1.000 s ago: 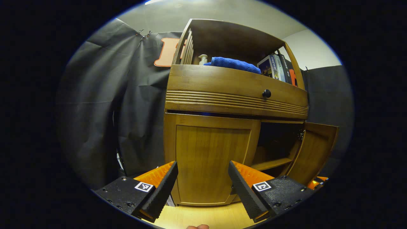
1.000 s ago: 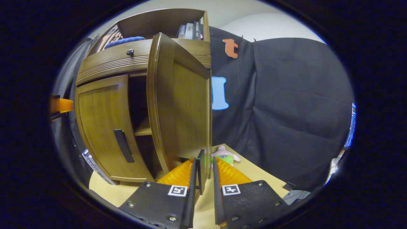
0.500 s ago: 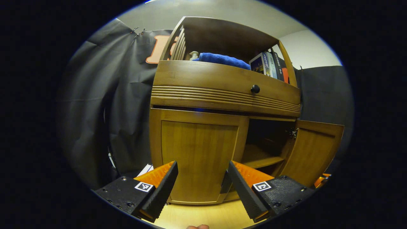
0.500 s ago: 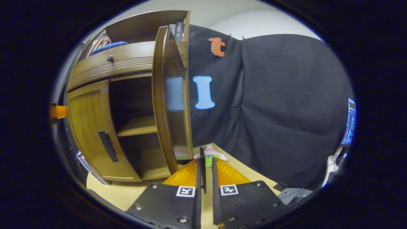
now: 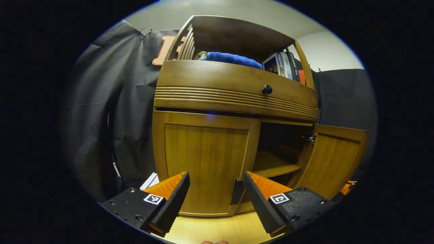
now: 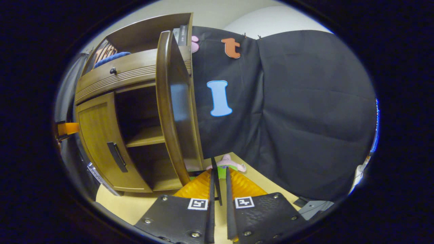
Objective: Open the right door of the double-door shoe cabinet with the right hand, and open the left door with the left hand.
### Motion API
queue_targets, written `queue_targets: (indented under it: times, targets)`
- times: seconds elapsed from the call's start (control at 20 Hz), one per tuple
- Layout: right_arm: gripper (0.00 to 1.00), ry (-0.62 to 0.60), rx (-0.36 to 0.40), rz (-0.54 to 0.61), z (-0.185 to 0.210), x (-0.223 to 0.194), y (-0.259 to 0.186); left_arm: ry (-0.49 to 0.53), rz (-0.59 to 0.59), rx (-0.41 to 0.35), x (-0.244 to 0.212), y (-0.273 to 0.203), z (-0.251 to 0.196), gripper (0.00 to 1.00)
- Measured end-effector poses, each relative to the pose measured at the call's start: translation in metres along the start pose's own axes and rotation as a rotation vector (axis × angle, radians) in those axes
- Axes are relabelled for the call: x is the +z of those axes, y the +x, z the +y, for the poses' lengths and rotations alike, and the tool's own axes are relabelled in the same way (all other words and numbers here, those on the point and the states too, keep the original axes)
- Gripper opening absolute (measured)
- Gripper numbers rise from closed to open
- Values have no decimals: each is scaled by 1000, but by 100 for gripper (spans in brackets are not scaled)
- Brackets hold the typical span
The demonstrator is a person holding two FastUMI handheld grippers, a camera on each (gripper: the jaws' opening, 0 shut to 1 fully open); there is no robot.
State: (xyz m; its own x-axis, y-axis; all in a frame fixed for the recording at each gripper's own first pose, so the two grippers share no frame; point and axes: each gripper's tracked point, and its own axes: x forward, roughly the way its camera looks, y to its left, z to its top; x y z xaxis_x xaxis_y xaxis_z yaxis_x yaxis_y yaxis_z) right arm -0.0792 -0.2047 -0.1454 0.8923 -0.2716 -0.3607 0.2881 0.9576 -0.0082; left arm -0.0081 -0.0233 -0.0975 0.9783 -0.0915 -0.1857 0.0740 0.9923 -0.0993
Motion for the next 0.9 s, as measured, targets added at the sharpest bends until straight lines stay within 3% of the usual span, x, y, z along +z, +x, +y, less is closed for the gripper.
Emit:
queue_targets:
  times: [0.45,0.6,0.9]
  targets:
    - [15,20,-106,-61,-57,27,-13,-38,76,-58,-39,43,-26,98]
    - [15,34,-121,-67,-65,30,-20,-33,113,-62,-59,63,-37,82]
    - [15,6,-129,-79,-66,41,-38,13,138,-61,-90,102,-54,75]
